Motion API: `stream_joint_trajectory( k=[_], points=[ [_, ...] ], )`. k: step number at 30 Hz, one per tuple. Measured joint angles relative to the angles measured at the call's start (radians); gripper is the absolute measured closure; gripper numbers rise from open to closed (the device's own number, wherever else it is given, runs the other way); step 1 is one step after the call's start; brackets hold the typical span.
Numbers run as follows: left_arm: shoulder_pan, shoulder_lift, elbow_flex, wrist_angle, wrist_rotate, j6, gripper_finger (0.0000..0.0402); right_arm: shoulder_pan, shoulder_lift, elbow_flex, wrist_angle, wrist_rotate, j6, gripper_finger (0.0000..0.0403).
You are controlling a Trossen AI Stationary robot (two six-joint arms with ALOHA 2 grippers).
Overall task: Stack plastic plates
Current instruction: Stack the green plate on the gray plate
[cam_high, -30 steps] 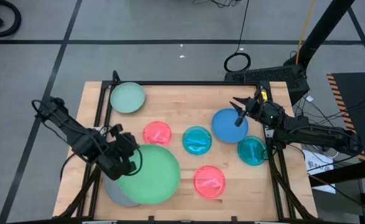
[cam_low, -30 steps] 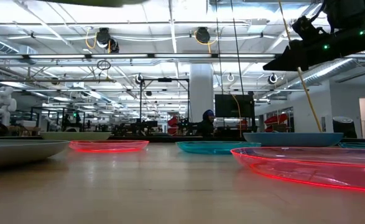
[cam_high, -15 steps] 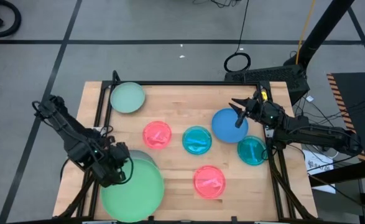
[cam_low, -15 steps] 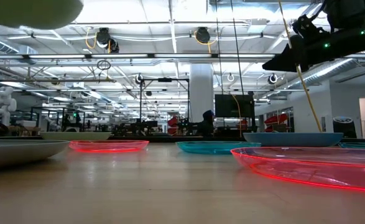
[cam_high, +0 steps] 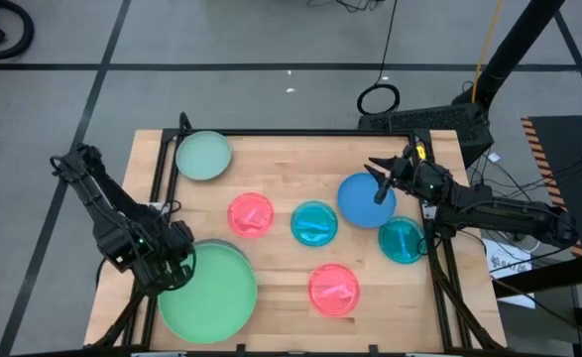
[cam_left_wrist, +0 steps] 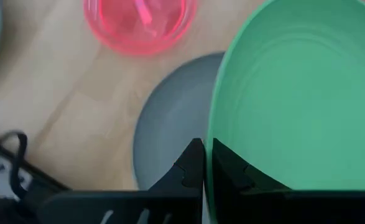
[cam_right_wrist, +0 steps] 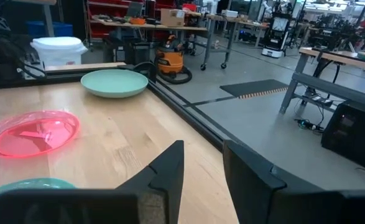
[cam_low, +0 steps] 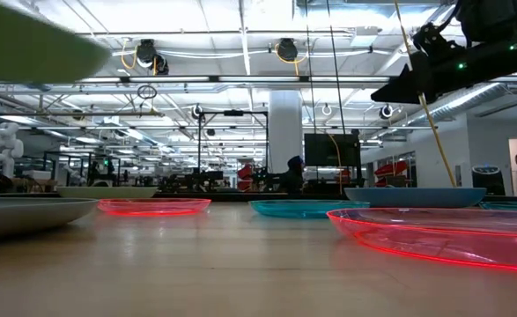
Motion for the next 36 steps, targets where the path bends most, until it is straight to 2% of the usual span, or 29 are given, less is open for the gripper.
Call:
stream_joint_trajectory(
  k=[7,15,19,27,36],
  points=[
    [0.004,-0.068,-0.134,-0.012,0.020,-0.138,0.0391,0.000,0.026,0.000,0.001,0.000,0.016,0.0298],
    [0.010,-0.070,-0.218,-0.007,0.061,-0.213,0.0391,0.000,0.067,0.000,0.001,0.000,0.016,0.0298],
    [0.010,-0.070,-0.233,-0.007,0.087,-0.228,0.0391,0.000,0.082,0.000,0.000,0.000,0.016,0.0298],
    [0.010,-0.070,-0.233,-0.037,0.087,-0.235,0.0368,0.000,0.092,0.000,0.001,0.000,0.016,0.0298],
    [0.010,-0.070,-0.233,-0.053,0.085,-0.259,0.0362,0.000,0.092,0.000,0.001,0.000,0.016,0.0298]
  ],
)
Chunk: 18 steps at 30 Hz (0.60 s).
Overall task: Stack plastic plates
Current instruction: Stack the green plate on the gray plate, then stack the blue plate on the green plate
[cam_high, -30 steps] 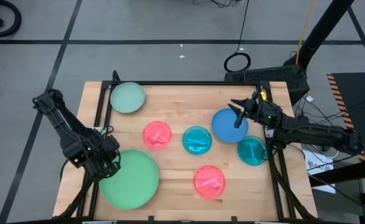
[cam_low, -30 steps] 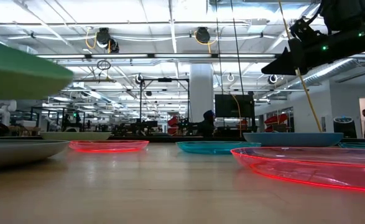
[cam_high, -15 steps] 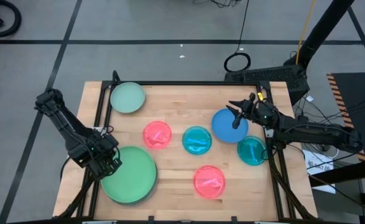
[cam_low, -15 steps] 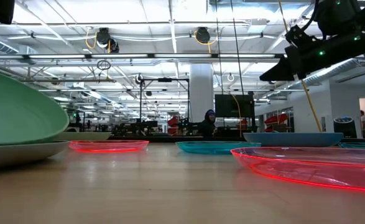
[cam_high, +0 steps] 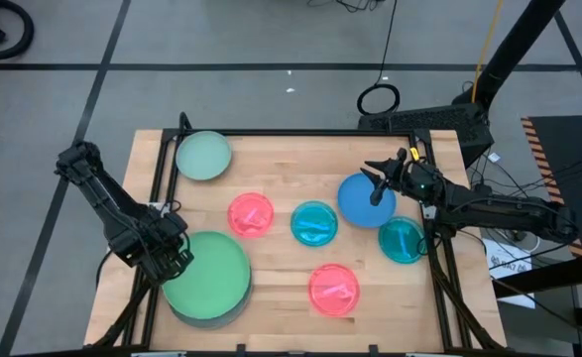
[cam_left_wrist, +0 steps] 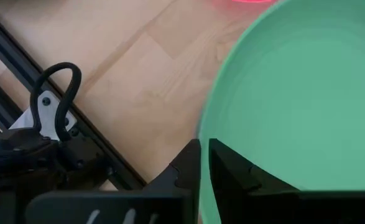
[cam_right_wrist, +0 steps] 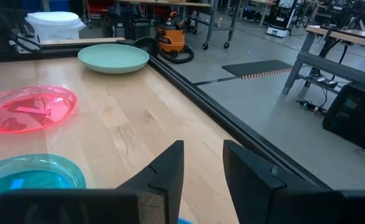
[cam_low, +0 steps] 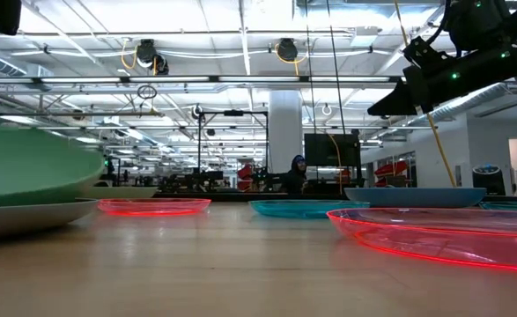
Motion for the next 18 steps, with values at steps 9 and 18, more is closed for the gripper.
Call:
stream_joint_trajectory(
  k=[9,18],
  points=[
    [0.000,0.000,0.000,-0.005,-0.001,-0.023,0.0360,0.000,0.000,0.000,0.000,0.000,0.000,0.0298],
    [0.079,0.000,0.000,0.135,-0.179,0.152,0.0360,0.000,0.000,0.000,0.000,-0.002,0.128,0.0298]
  ],
)
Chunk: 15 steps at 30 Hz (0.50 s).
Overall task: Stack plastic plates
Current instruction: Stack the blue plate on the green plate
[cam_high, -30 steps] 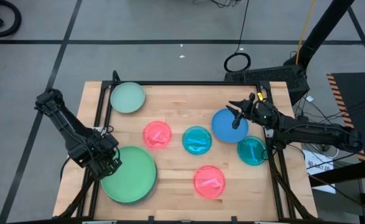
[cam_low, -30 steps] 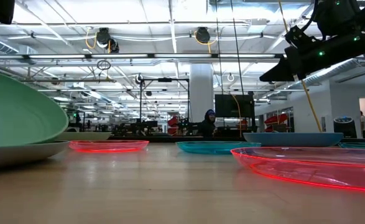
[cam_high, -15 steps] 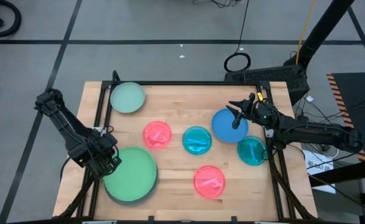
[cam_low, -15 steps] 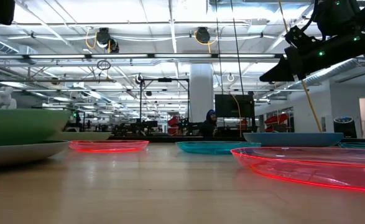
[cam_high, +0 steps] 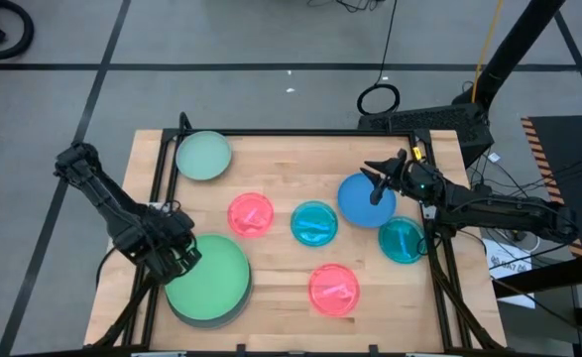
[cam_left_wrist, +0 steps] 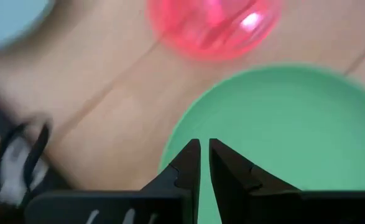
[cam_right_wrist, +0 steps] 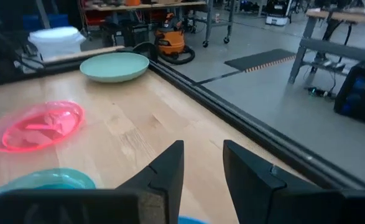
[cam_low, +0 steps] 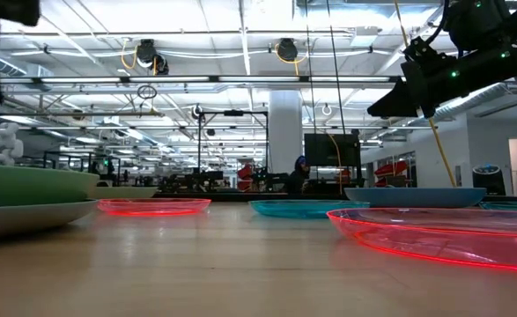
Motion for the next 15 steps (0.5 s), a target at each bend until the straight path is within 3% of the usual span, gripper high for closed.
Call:
stream_joint_trajectory(
  k=[4,8,15],
  points=[
    [0.100,0.000,0.000,0.137,-0.144,0.298,0.0360,0.000,0.000,0.000,0.014,-0.087,0.088,0.0298],
    [0.253,0.000,0.000,0.286,-0.174,0.643,0.0360,0.027,0.019,0.000,0.067,-0.152,0.172,0.0298],
    [0.525,0.000,0.000,0.640,0.020,1.254,0.0360,0.115,0.104,0.000,0.210,-0.151,0.213,0.0298]
  ],
)
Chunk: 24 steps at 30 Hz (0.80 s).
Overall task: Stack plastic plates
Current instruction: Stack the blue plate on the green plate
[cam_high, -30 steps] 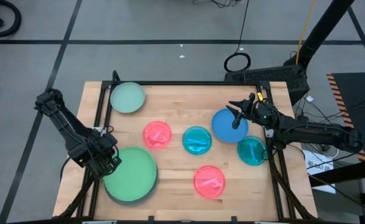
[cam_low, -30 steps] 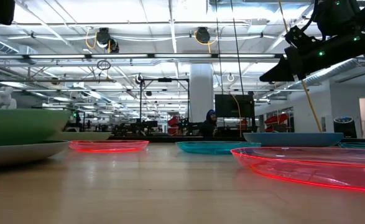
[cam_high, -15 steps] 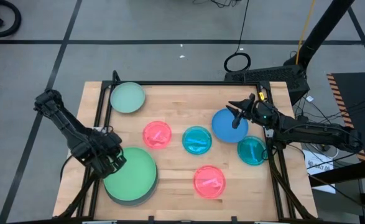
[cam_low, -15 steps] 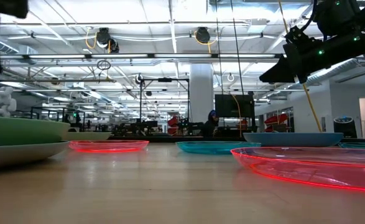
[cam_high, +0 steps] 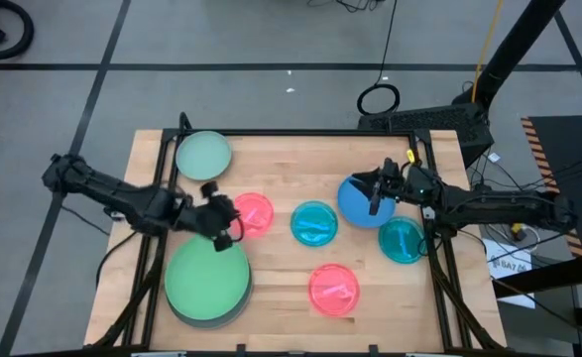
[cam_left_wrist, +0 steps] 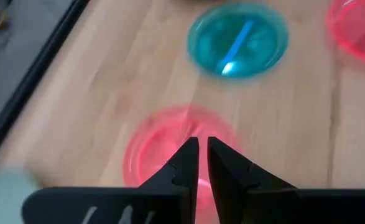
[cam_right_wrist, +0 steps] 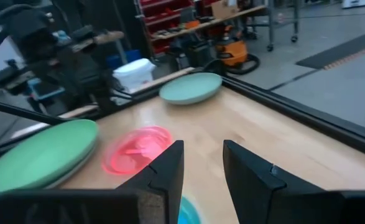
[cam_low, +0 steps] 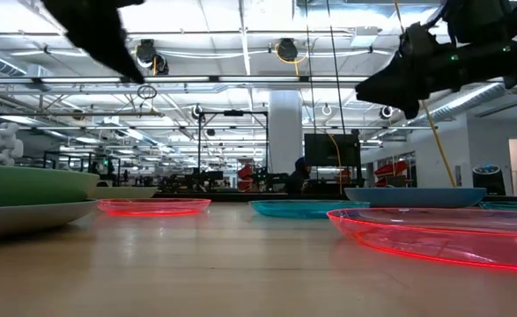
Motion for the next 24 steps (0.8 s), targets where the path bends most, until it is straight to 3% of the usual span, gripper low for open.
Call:
stream_joint_trajectory(
  k=[7,13,18,24],
  points=[
    [0.219,0.000,0.000,0.195,0.198,0.366,0.0360,0.059,0.118,0.000,0.131,0.002,0.037,0.0298],
    [0.403,0.000,0.000,0.349,0.449,0.536,0.0360,0.095,0.209,0.034,0.172,0.004,0.045,0.0298],
    [0.526,0.000,0.000,0.441,0.587,0.599,0.0360,0.130,0.283,0.145,0.085,0.004,-0.005,0.0298],
    [0.619,0.000,0.000,0.508,0.599,0.597,0.0360,0.143,0.353,0.308,-0.193,0.076,-0.031,0.0298]
  ],
)
